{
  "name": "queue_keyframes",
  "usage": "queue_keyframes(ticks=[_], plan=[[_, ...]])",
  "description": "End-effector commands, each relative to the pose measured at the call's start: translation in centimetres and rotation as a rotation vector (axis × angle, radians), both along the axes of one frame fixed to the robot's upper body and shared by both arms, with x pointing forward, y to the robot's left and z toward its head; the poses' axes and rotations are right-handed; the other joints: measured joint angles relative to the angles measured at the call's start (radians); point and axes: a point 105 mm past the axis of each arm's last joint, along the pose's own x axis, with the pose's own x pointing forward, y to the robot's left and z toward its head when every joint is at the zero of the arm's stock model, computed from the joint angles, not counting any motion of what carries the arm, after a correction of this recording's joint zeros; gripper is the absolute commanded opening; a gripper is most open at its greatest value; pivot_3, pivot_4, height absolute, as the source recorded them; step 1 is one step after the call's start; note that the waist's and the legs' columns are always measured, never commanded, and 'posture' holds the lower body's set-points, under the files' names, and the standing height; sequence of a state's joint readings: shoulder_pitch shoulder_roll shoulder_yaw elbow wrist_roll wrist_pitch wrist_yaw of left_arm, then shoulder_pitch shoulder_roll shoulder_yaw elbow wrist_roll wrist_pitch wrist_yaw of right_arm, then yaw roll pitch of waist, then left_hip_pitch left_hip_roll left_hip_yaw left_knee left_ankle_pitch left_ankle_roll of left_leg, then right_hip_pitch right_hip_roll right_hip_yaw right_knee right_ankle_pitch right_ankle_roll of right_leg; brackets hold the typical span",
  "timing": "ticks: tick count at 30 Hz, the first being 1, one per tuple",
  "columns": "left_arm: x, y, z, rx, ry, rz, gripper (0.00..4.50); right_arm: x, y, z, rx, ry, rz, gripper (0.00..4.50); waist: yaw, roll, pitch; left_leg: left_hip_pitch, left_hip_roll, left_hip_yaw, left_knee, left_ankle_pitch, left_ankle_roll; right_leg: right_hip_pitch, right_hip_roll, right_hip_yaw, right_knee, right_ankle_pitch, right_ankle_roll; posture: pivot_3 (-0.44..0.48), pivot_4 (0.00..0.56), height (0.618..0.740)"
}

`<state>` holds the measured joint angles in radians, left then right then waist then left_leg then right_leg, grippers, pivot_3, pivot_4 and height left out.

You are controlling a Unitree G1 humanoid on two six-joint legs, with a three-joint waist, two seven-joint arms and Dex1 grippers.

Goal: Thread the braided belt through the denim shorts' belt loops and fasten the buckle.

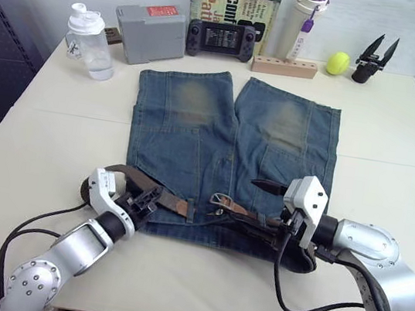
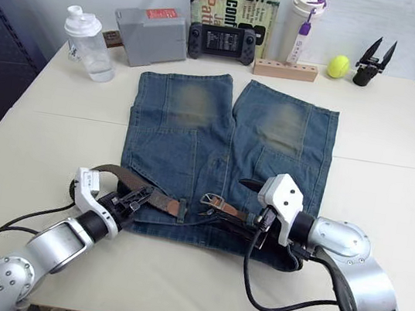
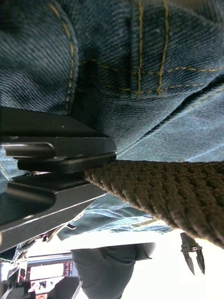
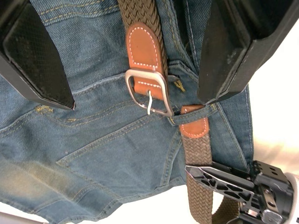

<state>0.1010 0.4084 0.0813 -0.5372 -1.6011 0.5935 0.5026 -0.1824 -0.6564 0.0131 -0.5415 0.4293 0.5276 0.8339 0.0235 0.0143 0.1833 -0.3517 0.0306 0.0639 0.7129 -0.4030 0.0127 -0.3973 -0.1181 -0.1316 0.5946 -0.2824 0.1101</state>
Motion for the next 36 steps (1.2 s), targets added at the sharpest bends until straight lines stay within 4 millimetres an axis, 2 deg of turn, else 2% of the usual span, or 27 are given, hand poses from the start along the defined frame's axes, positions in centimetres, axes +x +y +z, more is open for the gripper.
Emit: queue_keyframes(ticks=[1,5,10,16,20,31,36], plan=[[0.7,-1.4,-0.3,0.044,-0.031,-0.072,0.0,-0.8,0.0,1.5,0.01,-0.044,-0.007,4.45,0.001,0.0,0.0,0.0,0.0,0.0,0.0,0.0,0.0,0.0,0.0,0.0,0.0,0.0,0.0,0.0,0.15,0.731],[1.0,-2.2,-1.0,0.098,-0.044,-0.156,0.0,-1.0,0.0,1.5,0.007,-0.044,-0.01,4.45,0.003,0.0,0.0,0.0,0.0,0.001,0.0,0.0,0.0,0.0,0.0,0.0,0.0,0.0,0.0,0.0,0.15,0.731],[1.1,-4.7,-2.0,0.176,-0.075,-0.307,0.0,-1.1,0.3,0.9,-0.006,-0.041,-0.017,4.45,0.004,0.0,0.0,0.0,-0.001,0.001,0.0,0.0,0.0,0.0,0.0,0.0,0.0,0.0,0.0,0.0,0.15,0.731],[0.8,-6.7,-0.7,0.234,-0.211,-0.428,0.0,-1.0,0.5,0.4,-0.035,-0.066,-0.03,4.45,0.009,0.0,0.0,-0.001,-0.002,0.003,0.001,0.0,0.0,0.001,0.0,0.0,0.0,0.0,0.001,0.0,0.15,0.731],[0.6,-7.0,-0.5,0.276,-0.26,-0.461,0.0,-0.7,0.7,0.4,-0.055,-0.112,-0.04,4.45,0.008,0.0,0.0,-0.001,-0.002,0.004,0.001,0.0,0.0,0.001,0.0,-0.001,0.0,0.001,0.001,0.0,0.15,0.731],[0.6,-6.6,-1.6,0.375,-0.294,-0.49,0.0,-0.4,1.2,-0.5,-0.32,-0.495,0.057,4.45,0.003,0.0,0.0,-0.001,-0.001,0.006,0.0,0.0,-0.001,0.001,0.001,-0.001,-0.001,0.001,0.002,0.0,0.15,0.731],[0.6,-6.8,-1.8,0.388,-0.297,-0.509,0.0,0.1,1.1,-1.4,-0.396,-0.579,0.062,4.45,0.003,0.0,0.0,-0.001,0.0,0.006,0.0,0.0,-0.001,0.001,0.001,-0.001,-0.001,0.001,0.002,0.0,0.15,0.731]])
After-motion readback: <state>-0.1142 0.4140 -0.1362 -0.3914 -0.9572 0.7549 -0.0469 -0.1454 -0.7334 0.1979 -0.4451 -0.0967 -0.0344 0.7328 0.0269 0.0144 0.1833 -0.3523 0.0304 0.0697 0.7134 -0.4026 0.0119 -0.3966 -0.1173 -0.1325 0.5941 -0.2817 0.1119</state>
